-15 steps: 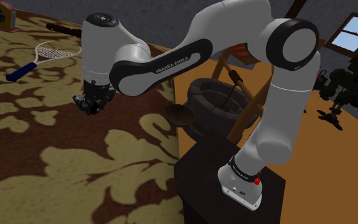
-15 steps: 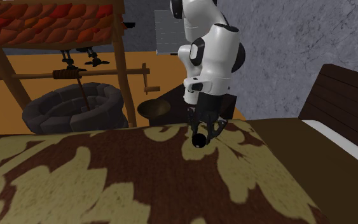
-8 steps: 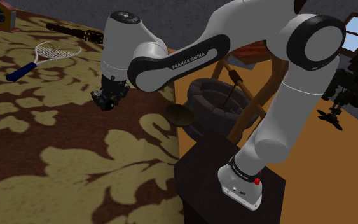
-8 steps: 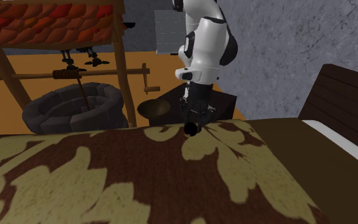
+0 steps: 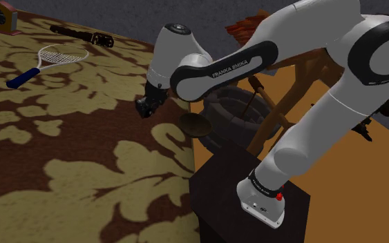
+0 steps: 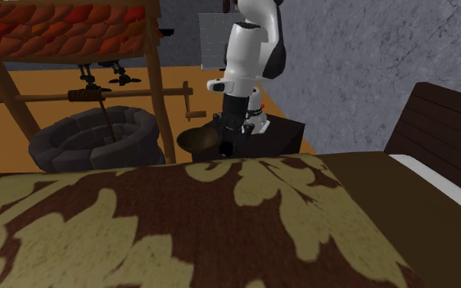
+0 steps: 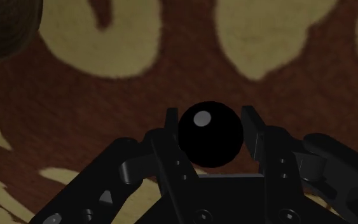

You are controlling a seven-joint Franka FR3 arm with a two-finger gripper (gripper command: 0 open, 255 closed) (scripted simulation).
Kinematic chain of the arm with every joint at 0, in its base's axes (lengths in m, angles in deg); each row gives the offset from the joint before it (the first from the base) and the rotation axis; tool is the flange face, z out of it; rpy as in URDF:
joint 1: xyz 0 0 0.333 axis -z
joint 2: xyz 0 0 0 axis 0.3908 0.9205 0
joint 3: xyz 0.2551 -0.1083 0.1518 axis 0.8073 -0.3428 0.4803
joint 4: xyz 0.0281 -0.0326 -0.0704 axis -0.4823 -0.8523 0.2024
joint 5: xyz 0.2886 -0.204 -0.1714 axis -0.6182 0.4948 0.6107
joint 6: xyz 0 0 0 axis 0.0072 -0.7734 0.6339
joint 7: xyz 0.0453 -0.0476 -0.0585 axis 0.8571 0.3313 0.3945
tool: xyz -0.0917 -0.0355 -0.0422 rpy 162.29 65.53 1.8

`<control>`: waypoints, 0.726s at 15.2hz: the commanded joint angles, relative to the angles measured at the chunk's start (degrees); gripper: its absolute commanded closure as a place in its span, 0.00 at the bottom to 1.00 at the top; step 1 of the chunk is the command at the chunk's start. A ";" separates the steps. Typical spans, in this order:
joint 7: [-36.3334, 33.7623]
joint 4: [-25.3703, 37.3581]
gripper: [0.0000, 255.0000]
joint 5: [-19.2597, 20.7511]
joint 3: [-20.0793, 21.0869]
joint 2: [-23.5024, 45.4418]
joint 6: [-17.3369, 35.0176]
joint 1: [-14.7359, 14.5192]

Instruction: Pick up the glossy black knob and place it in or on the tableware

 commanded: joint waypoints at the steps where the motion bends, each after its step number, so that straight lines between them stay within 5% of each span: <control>1: 4.55 -4.06 1.00 -3.59 -1.45 -4.42 0.48 0.50; 11: 22.98 -19.49 1.00 -11.27 -13.01 -19.73 1.51 1.11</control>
